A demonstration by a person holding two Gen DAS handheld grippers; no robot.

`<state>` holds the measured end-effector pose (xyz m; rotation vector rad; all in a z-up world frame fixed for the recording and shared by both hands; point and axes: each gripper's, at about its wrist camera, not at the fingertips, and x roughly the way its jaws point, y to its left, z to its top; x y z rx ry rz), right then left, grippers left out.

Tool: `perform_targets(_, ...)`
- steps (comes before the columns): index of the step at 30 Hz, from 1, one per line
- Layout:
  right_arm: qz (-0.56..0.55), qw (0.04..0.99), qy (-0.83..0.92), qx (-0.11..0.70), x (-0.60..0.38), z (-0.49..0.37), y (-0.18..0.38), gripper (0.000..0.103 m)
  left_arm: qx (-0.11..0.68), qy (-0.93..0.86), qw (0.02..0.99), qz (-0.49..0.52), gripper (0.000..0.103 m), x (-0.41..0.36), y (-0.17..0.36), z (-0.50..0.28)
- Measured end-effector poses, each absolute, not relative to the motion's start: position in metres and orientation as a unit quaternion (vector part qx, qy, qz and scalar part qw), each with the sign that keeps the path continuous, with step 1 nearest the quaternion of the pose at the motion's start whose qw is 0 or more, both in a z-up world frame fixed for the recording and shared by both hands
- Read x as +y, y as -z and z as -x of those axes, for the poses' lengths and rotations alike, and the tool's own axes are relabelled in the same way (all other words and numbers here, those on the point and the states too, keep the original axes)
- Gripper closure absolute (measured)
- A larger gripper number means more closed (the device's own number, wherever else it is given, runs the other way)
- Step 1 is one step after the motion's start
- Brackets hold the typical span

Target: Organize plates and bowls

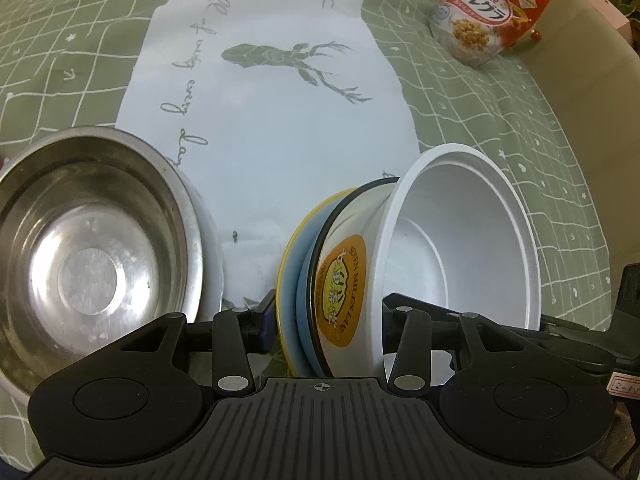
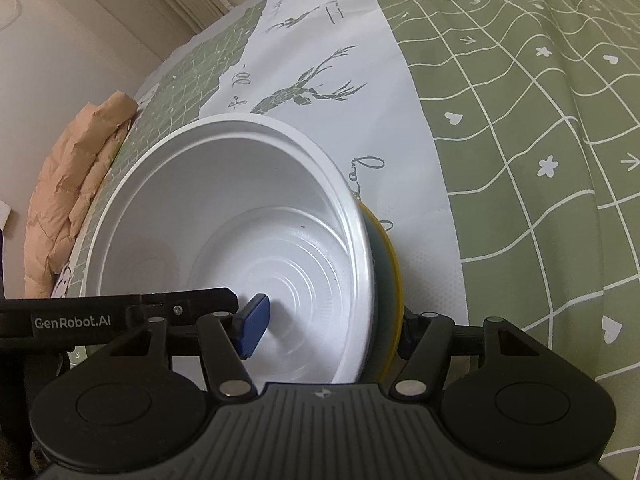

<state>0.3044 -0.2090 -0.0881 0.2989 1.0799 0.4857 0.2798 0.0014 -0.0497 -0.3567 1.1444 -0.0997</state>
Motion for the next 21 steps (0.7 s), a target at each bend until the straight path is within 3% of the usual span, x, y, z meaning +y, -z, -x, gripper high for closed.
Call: perform_targets(21, -0.113, 0.824, -0.23, 0.505, -0.2, -0.287, 0.077, 0.037, 0.529, 0.051, 0.832, 0.16, 0.056, 0.012, 0.041, -0.26)
